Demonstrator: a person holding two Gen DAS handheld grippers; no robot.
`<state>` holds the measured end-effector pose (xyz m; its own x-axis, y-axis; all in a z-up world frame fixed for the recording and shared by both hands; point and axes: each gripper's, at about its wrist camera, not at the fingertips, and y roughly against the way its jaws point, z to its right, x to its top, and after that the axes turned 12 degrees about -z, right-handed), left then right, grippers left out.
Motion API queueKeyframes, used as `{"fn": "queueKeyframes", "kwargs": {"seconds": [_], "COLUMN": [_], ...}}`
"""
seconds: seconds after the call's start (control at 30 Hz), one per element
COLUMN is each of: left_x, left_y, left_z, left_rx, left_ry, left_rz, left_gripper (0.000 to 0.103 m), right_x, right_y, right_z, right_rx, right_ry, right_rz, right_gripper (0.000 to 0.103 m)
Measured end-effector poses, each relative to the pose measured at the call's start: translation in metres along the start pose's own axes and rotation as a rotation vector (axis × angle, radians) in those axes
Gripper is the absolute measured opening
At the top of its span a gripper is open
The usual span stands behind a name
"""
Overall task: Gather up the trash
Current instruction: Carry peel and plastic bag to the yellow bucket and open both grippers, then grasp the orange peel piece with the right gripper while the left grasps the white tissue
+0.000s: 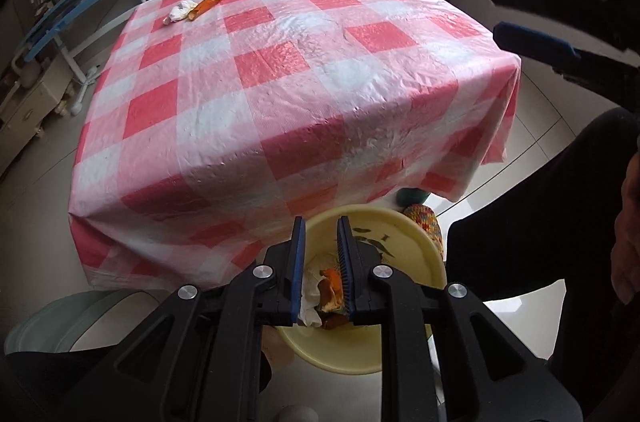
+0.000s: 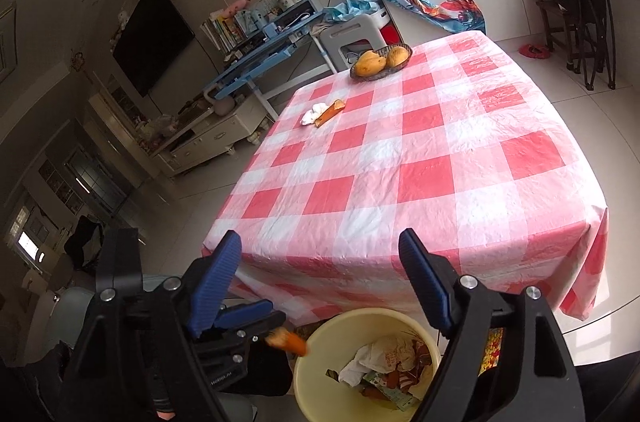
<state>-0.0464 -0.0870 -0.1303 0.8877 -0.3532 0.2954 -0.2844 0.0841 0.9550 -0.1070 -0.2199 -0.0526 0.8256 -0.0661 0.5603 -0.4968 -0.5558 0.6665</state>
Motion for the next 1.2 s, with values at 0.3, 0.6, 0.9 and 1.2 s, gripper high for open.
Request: {"fn": "queueKeyframes", "kwargs": {"seconds": [0.3,0.6,0.9,1.2], "left_x": [-0.005,0.035,0.090,0.143], "left_y": [0.018,0.058,0.057,0.038], "left_z": [-0.011,-0.101,-0.186,-0.231], "left_rx": [0.008,0.120,0.171,0.146], "left_ry": [0.047,0.307,0.491,0.573], "left_rz": [0.055,0.221,0.249,0.254], "left_gripper": [0.043,0.068,0.068,0.068], "right_x": [0.000,0.036,0.097,0.171], "right_y": [-0.001,-0.036,-0.117,-0.192], "right_z": [0.001,-0.020,-0.032,-0.023], "right_rx": [-0.001,0.013,-0.029,-0.065], "right_ry": [-0.010,0.014,0.011,-0.089], "right_rz": [-0.007,-0.051,-0.119,-0.132], "right_gripper": [0.078,0.078,0.078,0.059]}}
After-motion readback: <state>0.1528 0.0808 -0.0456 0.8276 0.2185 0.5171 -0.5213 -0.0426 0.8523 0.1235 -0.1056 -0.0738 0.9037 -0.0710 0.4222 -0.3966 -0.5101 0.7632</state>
